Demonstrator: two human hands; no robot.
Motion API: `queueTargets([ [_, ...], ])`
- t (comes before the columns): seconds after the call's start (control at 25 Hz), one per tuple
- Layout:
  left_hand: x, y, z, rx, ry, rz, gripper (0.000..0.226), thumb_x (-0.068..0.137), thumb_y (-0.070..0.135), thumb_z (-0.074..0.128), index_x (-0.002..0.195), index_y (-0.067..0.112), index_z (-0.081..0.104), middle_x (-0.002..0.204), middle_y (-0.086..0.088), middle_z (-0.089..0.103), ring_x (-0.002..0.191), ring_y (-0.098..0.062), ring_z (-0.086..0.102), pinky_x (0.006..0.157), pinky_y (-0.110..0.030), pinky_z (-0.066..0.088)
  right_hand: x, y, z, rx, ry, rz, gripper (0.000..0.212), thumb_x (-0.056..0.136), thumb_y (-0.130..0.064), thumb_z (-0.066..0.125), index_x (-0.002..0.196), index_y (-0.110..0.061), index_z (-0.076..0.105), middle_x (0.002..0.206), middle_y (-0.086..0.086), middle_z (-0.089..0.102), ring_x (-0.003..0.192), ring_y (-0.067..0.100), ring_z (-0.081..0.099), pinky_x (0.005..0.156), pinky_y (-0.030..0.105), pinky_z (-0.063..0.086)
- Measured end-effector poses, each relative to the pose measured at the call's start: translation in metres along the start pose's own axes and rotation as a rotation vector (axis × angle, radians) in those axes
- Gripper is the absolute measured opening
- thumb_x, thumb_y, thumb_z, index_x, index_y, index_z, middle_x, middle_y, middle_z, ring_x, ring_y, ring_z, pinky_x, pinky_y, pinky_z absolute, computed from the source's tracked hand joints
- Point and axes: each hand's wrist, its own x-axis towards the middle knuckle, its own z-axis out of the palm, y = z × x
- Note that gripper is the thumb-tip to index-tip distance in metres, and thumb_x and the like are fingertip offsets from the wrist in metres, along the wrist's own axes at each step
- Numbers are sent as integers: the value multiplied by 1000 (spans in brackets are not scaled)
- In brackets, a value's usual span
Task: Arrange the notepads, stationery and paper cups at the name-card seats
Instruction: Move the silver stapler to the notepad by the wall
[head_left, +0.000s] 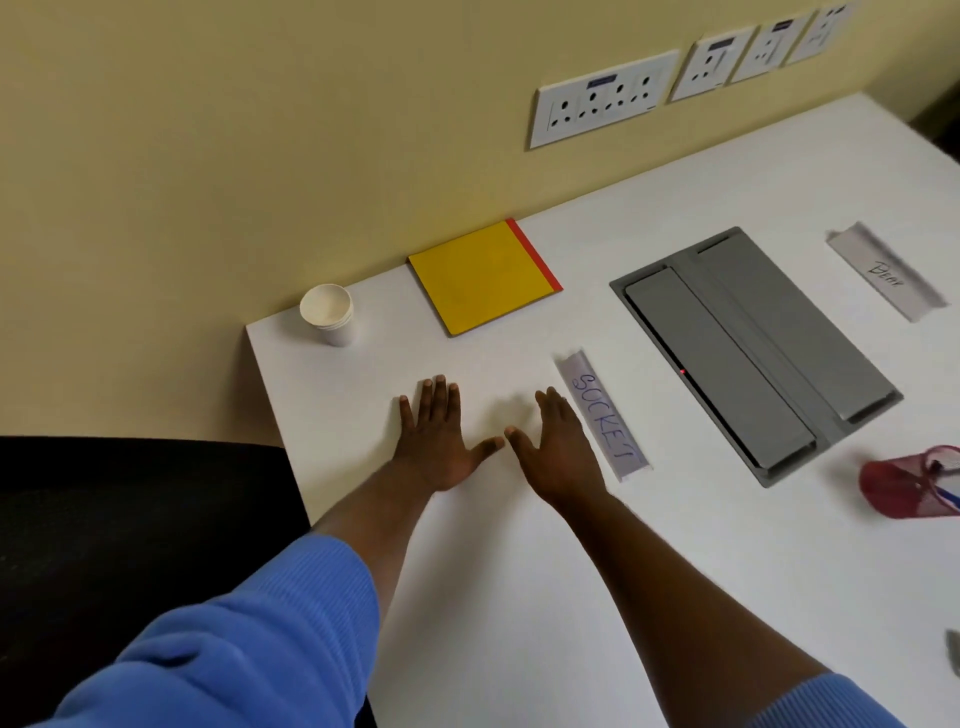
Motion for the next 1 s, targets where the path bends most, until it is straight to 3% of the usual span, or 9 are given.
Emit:
queueTargets([
  [0.44,-182,44,46,82,19,168,129,67,99,-12,161,11,-15,168,-7,-25,153,-22,-30,123,-58,-18,-194,55,-26,-127,-15,43,87,98,-68,38,162,-18,8,171,2,5,157,19,2,127,42,4],
  [0.8,-338,128,88,142,-7,353,117,72,99,-8,152,16,-29,165,-3,-32,151,-21,-35,122,-56,-20,-371,119,-51,-137,115,101,91,95,-76,29,162,-22,1,170,-3,-4,156,13,-7,127,42,-3],
  [1.0,-412,155,110,217,-2,473,115,75,98,-5,155,19,-28,165,-1,-34,149,-18,-38,122,-54,-22,-477,160,-54,-165,180,178,92,94,-77,27,163,-22,1,170,-4,-7,156,12,-10,127,42,-5],
])
